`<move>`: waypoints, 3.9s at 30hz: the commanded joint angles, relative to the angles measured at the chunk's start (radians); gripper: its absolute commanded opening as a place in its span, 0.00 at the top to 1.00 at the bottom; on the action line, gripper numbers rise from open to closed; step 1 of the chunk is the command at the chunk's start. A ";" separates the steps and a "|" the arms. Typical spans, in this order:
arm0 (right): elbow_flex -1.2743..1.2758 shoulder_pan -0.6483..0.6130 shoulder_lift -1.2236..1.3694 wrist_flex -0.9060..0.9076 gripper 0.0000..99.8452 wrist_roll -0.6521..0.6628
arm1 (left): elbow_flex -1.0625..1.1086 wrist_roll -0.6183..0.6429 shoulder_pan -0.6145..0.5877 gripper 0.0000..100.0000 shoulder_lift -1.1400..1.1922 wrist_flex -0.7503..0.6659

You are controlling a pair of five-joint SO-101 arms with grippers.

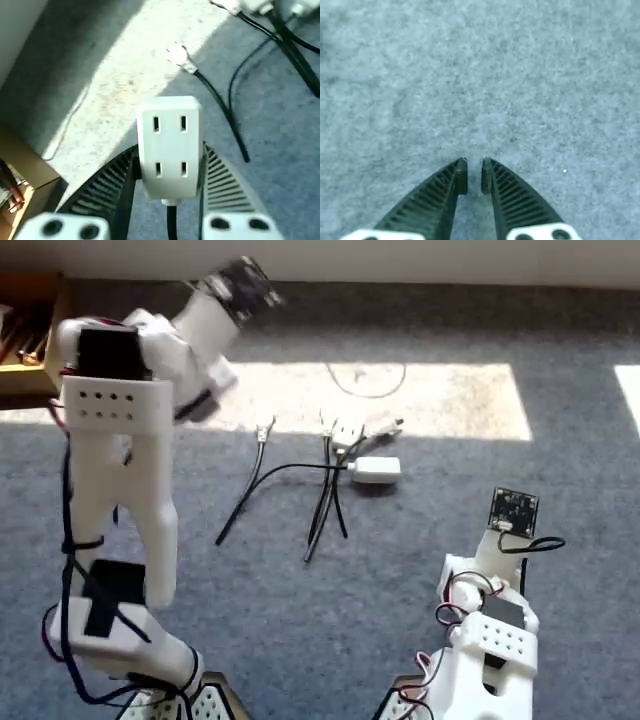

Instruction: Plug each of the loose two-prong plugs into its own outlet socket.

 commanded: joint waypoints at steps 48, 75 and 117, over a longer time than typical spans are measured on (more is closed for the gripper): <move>0.012 -0.044 -0.012 -0.021 0.94 0.054 | 1.480 -0.161 0.452 0.68 -0.967 -0.351; -0.285 -0.346 -0.018 0.360 0.93 0.018 | 1.165 0.563 -0.045 0.68 -0.441 -1.097; 0.025 -0.054 -0.015 0.047 0.93 0.149 | -0.967 0.440 0.077 1.00 0.970 0.014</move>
